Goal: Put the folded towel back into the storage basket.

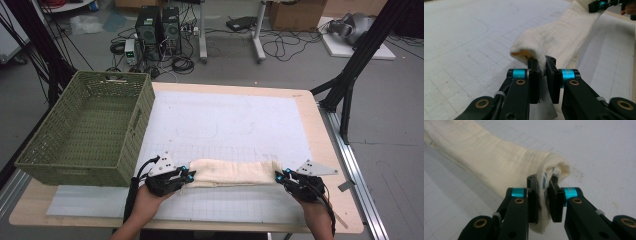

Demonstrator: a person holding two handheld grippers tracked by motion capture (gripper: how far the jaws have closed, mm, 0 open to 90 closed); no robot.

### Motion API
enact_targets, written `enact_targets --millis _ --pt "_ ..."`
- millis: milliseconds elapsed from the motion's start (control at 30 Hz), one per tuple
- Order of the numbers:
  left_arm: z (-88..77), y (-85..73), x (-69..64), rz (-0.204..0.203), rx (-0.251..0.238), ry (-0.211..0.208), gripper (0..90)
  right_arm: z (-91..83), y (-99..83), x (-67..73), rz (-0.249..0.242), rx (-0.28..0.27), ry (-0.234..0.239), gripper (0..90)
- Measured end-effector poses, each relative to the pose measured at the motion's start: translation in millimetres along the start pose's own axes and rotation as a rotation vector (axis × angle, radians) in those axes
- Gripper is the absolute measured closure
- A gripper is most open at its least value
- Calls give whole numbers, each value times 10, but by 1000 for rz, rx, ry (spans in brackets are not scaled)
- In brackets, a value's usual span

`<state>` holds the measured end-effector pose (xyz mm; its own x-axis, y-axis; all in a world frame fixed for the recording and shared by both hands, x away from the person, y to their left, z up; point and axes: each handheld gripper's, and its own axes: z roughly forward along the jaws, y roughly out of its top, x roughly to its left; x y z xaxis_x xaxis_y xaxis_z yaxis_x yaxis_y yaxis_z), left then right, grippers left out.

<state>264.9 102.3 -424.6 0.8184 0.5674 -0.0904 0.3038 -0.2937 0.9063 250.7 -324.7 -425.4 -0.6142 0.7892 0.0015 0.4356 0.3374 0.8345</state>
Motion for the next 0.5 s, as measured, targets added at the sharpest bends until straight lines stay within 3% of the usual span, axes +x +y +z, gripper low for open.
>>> enact_targets --millis 100,333,500 --pt "-57 41 -7 -4 -24 7 828 -19 30 -3 -13 -36 -1 799" --pt "-129 95 -61 26 -50 30 828 -17 110 -47 -32 -89 4 799" --pt "-196 129 -50 23 -75 37 828 -36 195 -67 -13 -146 13 799"
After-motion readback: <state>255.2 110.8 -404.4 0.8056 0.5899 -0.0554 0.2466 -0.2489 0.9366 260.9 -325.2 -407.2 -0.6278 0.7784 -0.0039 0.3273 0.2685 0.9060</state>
